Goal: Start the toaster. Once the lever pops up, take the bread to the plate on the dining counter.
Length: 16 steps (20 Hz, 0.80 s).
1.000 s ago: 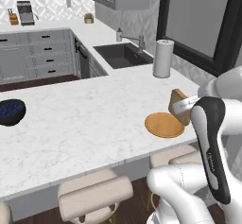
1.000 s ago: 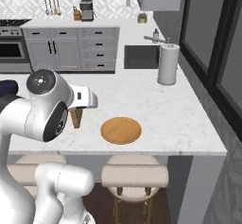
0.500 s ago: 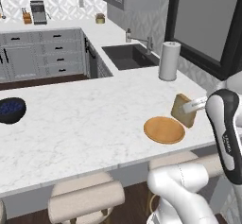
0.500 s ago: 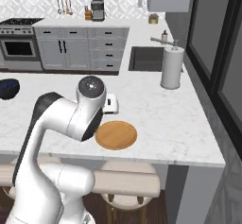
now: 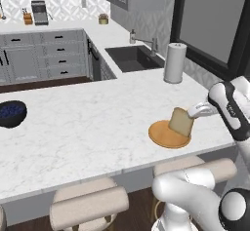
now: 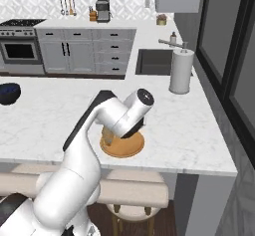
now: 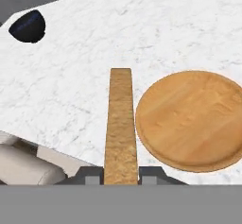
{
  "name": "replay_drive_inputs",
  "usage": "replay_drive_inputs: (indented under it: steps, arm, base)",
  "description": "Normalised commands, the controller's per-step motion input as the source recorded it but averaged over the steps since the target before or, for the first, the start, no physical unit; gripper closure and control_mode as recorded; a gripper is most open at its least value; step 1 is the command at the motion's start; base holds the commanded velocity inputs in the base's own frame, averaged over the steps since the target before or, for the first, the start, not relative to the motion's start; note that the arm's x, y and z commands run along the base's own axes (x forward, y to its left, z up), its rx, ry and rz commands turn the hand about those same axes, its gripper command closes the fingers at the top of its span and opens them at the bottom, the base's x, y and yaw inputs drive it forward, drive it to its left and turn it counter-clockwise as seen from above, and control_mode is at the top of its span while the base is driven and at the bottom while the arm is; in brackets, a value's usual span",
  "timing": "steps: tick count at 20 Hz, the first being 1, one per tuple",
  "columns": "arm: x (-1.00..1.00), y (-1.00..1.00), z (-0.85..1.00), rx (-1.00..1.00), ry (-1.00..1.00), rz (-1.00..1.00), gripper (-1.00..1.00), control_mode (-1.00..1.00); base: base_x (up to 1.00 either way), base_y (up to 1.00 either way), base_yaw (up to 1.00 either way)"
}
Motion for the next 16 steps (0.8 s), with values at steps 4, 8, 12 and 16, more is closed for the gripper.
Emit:
replay_drive_inputs:
  steps: [4, 8, 12, 16]
  arm:
    - [1.0, 0.04, -0.77, 0.11, 0.17, 0.12, 1.0, -1.0]
    - [0.83, 0.04, -0.83, 0.01, 0.02, 0.0, 1.0, -1.0]
    - [0.72, 0.17, -0.63, 0.0, -0.01, 0.0, 1.0, -1.0]
    - [0.45, 0.05, -0.52, 0.0, -0.05, 0.0, 1.0, -1.0]
  base:
    - [0.0, 0.0, 0.0]
    - [0.0, 0.0, 0.0]
    - [0.0, 0.0, 0.0]
    - [0.0, 0.0, 0.0]
